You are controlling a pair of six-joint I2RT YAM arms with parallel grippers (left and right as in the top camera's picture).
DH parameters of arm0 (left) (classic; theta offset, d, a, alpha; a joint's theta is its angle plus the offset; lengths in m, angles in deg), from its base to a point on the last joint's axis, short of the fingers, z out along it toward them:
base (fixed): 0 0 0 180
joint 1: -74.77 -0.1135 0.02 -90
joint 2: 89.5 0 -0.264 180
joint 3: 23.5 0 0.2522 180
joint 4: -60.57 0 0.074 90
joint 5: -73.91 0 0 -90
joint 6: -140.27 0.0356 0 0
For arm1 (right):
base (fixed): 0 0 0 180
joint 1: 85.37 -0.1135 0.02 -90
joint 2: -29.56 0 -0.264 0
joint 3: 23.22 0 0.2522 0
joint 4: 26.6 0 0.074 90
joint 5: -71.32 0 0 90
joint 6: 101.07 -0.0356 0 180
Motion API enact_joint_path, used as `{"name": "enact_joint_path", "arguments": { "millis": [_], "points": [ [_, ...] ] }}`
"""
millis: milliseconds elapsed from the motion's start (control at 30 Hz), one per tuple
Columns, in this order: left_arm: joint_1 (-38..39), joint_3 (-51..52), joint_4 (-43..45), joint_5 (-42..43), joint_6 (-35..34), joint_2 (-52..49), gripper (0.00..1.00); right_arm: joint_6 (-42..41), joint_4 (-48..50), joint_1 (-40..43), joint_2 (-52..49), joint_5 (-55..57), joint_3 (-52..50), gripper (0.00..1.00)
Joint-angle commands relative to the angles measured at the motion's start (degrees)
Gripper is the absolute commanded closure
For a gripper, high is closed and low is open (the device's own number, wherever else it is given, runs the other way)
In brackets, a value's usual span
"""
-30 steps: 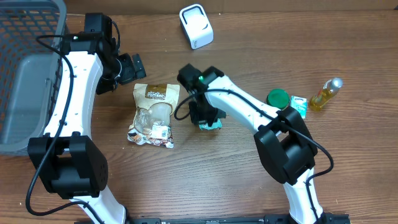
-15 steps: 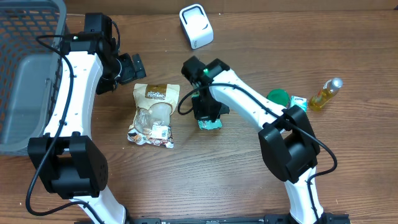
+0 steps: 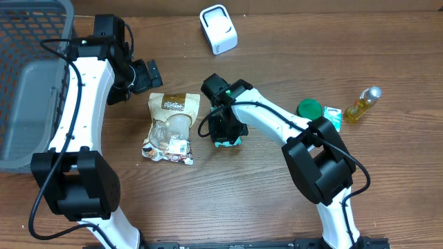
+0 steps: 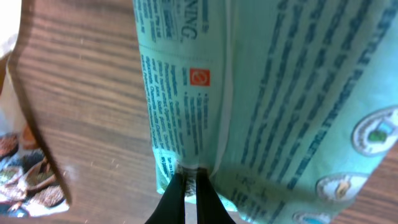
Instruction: Scan the item barcode
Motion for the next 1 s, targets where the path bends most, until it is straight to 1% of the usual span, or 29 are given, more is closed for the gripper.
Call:
{"name": "enact_joint_path", "arguments": {
  "millis": [0,133,233,400,500,667,733,967],
  "points": [
    [0.1,0.6,0.0,-0.3,0.9,-0.2,0.00,0.5,-2.3,0.4,0.3,-2.7,3.4,0.96],
    [0.1,0.6,0.0,-0.3,0.9,-0.2,0.00,4.8,-6.4,1.5,0.5,-2.6,9.9,0.96],
    [0.1,0.6,0.0,-0.3,0.9,-0.2,0.00,6.6,-6.6,2.5,0.5,-2.3,12.9,0.96],
    [0.1,0.6,0.0,-0.3,0.9,-0.2,0.00,6.2,0.6,5.0,0.5,1.1,12.7,0.96],
    [0.1,0.6,0.0,-0.3,0.9,-0.2,0.00,6.2,4.2,6.1,0.5,1.0,12.3,0.96],
    [0.1,0.6,0.0,-0.3,0.9,-0.2,0.00,5.7,4.9,6.5,0.5,1.0,12.3,0.96],
    [0.1,0.6,0.0,-0.3,0.9,-0.2,0.00,4.3,4.9,6.5,0.5,1.0,12.3,0.96],
    [0.1,0.6,0.0,-0.3,0.9,-0.2,0.00,4.2,5.9,6.4,0.5,1.1,12.3,0.96]
  ]
}}
